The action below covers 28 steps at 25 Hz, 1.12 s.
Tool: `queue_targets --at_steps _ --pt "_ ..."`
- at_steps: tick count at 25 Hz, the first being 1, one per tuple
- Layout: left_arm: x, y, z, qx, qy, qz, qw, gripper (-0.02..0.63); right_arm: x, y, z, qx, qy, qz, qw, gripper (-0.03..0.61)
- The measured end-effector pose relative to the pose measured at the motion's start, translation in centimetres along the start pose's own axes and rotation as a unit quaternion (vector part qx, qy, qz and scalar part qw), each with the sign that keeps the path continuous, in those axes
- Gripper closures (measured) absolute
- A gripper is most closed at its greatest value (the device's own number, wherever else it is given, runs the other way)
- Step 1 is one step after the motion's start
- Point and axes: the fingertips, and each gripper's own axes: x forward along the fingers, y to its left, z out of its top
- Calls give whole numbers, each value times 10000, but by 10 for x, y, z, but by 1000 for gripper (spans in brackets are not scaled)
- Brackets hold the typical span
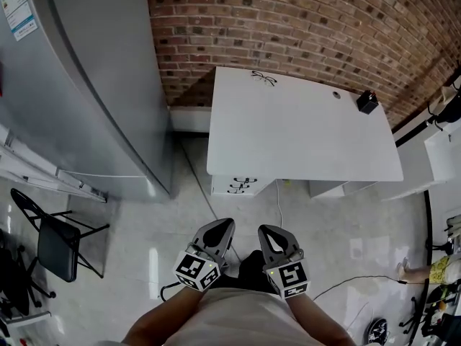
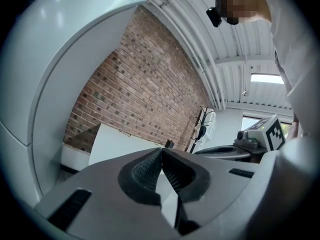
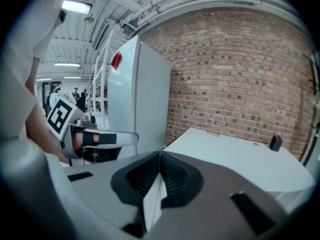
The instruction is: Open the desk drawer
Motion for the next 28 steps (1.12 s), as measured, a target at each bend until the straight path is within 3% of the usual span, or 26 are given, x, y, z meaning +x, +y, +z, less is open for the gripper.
queue_targets --at_steps 4,9,13,18,26,28 --pt "14 9 -3 19 35 160 9999 606 13 -25 -11 21 60 55 10000 561" --pt "45 14 -4 155 62 580 9982 606 32 -52 -28 -87 123 532 9985 561" --pt "75 9 -2 276 83 985 9947 606 53 -72 -54 -551 279 1048 9926 561" --pt "104 15 2 204 -128 1680 9855 606 79 -90 -102 -1142 628 1709 9766 561" --pt "105 48 -42 132 -14 1641 9864 606 174 -109 -188 -2254 1047 1589 9555 557" --pt "101 59 -55 159 17 1597 9870 606 199 -110 -213 -2455 1200 1557 9492 507"
